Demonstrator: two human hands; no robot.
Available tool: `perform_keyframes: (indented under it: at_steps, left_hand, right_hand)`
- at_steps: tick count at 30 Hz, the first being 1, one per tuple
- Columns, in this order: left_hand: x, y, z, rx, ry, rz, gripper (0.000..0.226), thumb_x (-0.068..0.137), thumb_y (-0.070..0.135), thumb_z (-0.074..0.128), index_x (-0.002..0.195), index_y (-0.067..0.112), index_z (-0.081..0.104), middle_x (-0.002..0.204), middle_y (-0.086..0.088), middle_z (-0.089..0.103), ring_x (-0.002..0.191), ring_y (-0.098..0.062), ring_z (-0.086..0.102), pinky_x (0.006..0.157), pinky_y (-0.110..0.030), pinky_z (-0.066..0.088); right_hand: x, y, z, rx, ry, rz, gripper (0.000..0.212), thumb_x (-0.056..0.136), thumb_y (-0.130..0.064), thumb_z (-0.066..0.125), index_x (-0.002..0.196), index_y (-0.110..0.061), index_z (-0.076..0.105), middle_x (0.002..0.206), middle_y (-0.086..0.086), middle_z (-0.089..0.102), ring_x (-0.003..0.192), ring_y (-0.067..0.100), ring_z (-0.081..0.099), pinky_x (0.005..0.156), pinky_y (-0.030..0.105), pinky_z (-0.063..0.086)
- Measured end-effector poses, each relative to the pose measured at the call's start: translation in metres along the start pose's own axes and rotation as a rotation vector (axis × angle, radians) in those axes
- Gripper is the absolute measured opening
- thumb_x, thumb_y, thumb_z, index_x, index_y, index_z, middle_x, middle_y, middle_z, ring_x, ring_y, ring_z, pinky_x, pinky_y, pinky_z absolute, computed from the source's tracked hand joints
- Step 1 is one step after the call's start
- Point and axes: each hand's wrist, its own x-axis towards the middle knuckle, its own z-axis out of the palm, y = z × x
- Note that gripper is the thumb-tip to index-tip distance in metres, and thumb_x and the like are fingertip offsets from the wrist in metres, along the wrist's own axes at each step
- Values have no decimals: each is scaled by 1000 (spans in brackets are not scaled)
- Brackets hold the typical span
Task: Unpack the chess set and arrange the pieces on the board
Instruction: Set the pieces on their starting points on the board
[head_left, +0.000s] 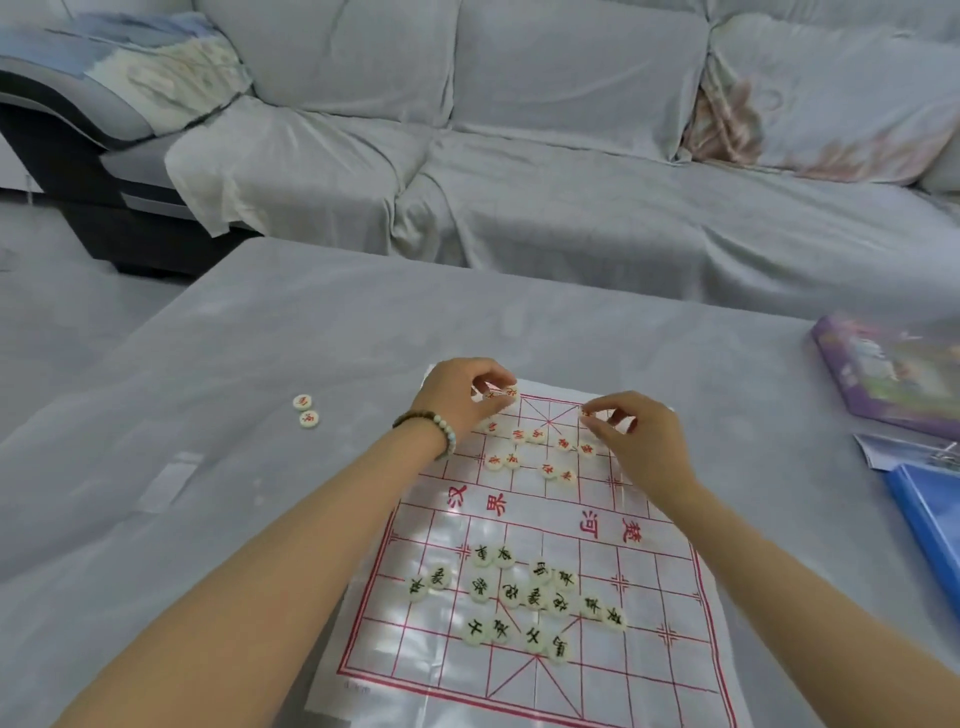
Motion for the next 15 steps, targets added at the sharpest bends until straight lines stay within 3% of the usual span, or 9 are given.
perform_keyframes:
  at_steps: [6, 10, 13, 15]
  left_hand:
    - [32, 10, 32, 94, -185, -6, 25, 78, 19, 71, 102, 17, 68, 96, 5, 65, 82, -6, 56, 68, -7, 40]
    - [37, 5, 38, 70, -203, -43, 32, 75, 18, 74, 106, 17, 66, 99, 4, 67, 81, -3, 56, 67, -6, 42]
    - [32, 1, 26, 74, -230, -34, 35, 78, 22, 72, 111, 17, 64, 101, 7, 63, 89, -5, 56, 74, -7, 43]
    - [27, -7, 9, 79, -187, -56, 32, 80, 26, 69, 111, 20, 64, 105, 8, 61, 95, -7, 55, 82, -15, 44]
  right_hand:
    - [20, 22, -7, -47, -98, 50, 8, 82, -21, 69, 85, -29, 68, 84, -18, 60, 73, -3, 54, 60, 6, 35]
    - [25, 27, -8, -63, -161, 67, 8, 82, -20, 70, 90, -22, 70, 87, -11, 62, 79, 5, 54, 62, 7, 35]
    - [26, 24, -6, -41, -138, 52, 8, 83, -24, 69, 90, -27, 67, 96, -11, 63, 84, 6, 56, 67, 12, 39]
    - [27, 15, -1, -27, -111, 36, 6, 86, -26, 65, 91, -27, 65, 102, -10, 63, 84, 6, 56, 71, 17, 42]
